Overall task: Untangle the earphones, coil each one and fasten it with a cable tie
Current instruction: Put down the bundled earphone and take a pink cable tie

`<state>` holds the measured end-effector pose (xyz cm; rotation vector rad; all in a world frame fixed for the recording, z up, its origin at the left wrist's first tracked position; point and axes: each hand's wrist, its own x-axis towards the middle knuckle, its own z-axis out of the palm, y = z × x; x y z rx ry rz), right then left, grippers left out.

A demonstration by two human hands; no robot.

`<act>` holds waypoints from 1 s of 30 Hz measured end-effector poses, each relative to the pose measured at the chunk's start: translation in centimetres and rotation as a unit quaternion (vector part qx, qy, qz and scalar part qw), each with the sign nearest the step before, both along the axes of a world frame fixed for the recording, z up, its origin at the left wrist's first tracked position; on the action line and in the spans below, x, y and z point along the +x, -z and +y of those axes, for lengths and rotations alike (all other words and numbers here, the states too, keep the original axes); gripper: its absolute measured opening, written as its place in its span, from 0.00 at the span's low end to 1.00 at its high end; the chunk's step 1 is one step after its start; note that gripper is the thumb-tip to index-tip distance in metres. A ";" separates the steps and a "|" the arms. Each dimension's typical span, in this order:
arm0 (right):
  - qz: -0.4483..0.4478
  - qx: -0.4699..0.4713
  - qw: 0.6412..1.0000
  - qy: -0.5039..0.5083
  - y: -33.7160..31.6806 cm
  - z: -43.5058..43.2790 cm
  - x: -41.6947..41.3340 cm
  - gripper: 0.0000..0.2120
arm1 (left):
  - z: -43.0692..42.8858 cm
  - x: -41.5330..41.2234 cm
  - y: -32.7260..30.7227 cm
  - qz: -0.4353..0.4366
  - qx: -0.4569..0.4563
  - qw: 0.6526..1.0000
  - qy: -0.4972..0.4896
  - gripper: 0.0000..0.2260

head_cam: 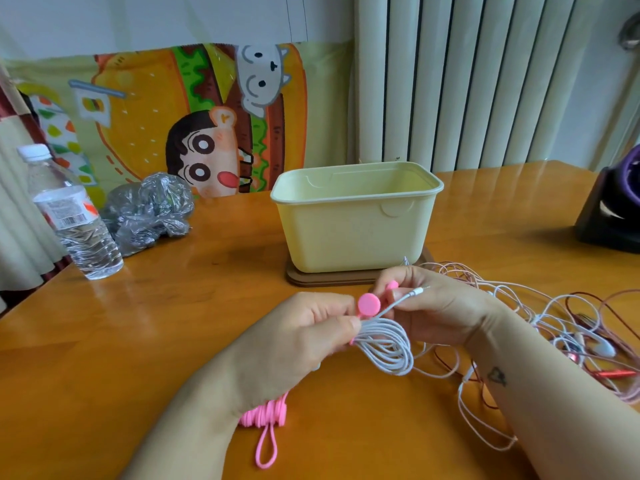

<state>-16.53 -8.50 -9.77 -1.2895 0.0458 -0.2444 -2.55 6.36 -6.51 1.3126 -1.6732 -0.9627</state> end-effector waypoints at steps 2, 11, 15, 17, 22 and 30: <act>-0.017 0.012 1.000 -0.013 0.1 -0.1 -0.1 0.12 | 0.1 -0.3 0.1 0.020 0.002 1.000 -0.004 0.06; 0.022 -0.045 0.999 0.008 -1.5 0.4 -0.7 0.13 | -0.1 -0.3 0.3 -0.009 0.025 0.999 -0.040 0.05; 0.048 -0.242 0.958 0.146 -3.7 2.6 -0.2 0.06 | -1.1 0.3 1.3 -0.062 0.017 0.983 -0.174 0.05; 0.049 -0.352 0.901 0.248 -3.9 4.1 0.5 0.04 | -1.5 0.6 1.5 -0.046 0.012 0.970 -0.239 0.07; -0.004 -0.541 0.721 0.434 -1.7 6.1 2.9 0.04 | -2.8 1.2 2.2 0.174 -0.016 0.923 -0.344 0.08; -0.023 -0.229 0.886 0.402 -1.3 6.3 3.6 0.00 | -3.1 0.5 1.6 0.465 -0.048 0.834 -0.293 0.04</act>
